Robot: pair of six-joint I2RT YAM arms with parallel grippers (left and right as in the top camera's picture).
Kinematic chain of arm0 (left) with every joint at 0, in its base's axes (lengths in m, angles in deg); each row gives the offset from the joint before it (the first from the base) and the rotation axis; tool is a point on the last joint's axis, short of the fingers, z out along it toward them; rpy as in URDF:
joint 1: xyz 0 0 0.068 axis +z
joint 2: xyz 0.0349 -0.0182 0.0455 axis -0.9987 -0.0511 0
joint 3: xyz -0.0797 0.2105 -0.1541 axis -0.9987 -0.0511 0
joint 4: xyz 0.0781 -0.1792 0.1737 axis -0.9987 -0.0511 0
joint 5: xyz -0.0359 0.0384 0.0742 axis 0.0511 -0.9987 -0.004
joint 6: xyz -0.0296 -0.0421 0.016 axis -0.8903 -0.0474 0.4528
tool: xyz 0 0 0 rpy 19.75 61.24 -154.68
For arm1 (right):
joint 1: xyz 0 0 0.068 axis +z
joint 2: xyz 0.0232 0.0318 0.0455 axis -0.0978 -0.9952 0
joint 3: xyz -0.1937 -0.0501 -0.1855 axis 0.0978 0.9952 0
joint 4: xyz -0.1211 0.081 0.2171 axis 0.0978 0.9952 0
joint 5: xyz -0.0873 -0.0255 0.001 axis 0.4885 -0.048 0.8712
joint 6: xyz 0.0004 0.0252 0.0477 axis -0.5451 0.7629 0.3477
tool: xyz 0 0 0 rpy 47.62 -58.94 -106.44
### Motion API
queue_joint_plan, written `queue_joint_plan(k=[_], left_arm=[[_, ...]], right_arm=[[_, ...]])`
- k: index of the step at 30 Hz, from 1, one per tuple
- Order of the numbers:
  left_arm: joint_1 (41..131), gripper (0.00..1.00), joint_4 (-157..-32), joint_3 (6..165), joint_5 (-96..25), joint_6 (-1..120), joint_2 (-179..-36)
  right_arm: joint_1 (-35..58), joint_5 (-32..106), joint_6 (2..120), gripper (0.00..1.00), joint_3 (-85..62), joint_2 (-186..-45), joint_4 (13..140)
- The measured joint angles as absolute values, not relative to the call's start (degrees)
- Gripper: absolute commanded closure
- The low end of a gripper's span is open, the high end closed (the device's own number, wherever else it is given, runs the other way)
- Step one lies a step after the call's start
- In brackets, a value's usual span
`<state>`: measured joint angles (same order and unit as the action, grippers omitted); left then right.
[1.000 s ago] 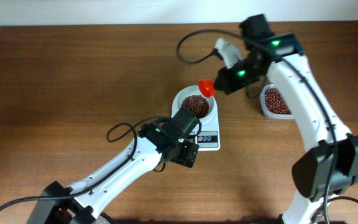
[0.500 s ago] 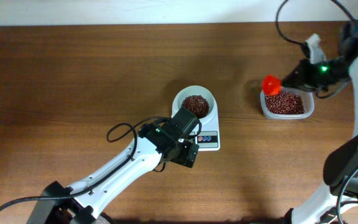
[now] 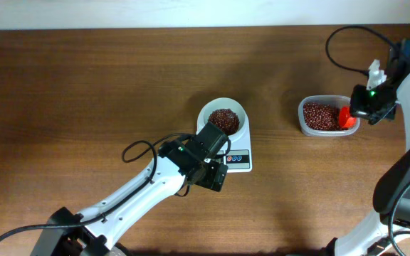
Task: Scoop item into bowl and weigh 50g on scale
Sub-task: 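Move the empty scoop back to the bean tub with the right gripper, then dip the red scoop into the beans and lift a scoopful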
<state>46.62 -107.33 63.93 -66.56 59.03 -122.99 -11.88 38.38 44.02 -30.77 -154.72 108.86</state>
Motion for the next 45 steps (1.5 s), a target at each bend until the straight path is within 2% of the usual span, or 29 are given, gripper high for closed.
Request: queue_joint_plan(k=[5,16,30,45], left_arm=[[46.6,0.01,-107.4,63.9,-66.6,59.0,-123.0],[46.6,0.01,-107.3,63.9,-66.6,59.0,-123.0],[46.6,0.01,-107.4,63.9,-66.6,59.0,-123.0],[46.6,0.01,-107.3,63.9,-66.6,59.0,-123.0]], right_arm=[[-11.9,32.4,44.2,0.96,-25.6,-154.1,103.6],[-12.9,16.2,44.2,0.96,-24.7,-154.1,102.8],[-25.5,1.4,40.3,0.96,-24.4,-154.1,107.5],[-26.3,-1.4,37.9,0.96,-24.4,-154.1,109.1]])
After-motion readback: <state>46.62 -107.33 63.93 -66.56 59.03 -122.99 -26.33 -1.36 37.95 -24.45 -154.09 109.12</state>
